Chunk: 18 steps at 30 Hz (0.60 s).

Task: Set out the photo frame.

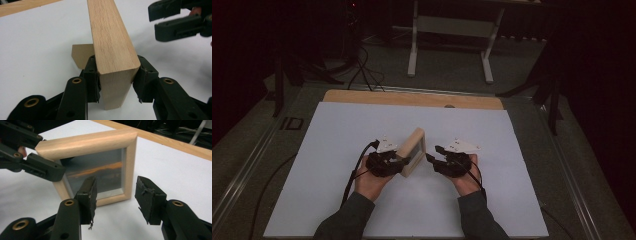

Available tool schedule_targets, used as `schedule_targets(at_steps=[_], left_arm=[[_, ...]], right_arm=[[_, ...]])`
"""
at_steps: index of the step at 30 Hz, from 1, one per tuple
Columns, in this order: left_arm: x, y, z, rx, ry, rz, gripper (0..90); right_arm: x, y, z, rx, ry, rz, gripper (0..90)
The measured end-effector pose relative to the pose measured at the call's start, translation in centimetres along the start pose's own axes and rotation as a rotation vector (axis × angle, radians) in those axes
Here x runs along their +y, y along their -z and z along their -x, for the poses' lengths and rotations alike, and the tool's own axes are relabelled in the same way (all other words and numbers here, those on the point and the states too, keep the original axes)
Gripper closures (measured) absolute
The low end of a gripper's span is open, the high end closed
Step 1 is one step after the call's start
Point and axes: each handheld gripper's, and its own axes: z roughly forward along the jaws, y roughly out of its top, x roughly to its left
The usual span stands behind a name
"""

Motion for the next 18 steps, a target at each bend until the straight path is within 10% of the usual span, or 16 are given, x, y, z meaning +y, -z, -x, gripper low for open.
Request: schedule_targets(at_steps=[18], left_arm=[[-0.93, 1.05, 0.21, -0.010, -0.026, 0.004, 60.7]], right_arm=[[0.54, 1.07, 0.53, -0.016, -0.014, 0.042, 51.3]])
